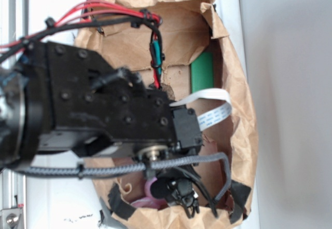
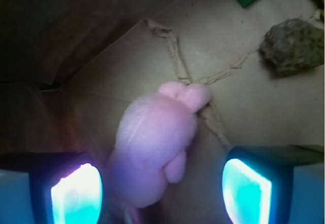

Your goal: Grab the pink bunny.

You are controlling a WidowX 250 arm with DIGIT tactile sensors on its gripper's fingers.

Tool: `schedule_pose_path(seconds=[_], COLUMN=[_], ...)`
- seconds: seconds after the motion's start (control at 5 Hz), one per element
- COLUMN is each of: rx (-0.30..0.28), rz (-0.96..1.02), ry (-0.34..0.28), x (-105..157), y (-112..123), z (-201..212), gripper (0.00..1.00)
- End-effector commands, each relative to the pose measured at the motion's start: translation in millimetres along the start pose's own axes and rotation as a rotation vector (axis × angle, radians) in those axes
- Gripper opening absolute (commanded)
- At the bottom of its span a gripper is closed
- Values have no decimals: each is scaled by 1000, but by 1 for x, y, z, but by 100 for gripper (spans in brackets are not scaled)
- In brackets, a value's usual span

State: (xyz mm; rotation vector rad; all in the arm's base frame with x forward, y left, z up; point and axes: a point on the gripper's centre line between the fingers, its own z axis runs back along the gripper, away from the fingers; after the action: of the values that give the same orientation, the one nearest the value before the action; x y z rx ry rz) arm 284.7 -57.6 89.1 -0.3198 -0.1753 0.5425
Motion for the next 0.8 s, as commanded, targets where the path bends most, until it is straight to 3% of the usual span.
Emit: schedule_pose_path(seconds=[0.0,0.4,0.6], rx=[-39,-39,-57], rz=[-31,-31,67], ry=[-41,-41,-38], x=[8,8,11], y=[-10,-10,-14], z=[14,14,1], gripper=[100,100,100])
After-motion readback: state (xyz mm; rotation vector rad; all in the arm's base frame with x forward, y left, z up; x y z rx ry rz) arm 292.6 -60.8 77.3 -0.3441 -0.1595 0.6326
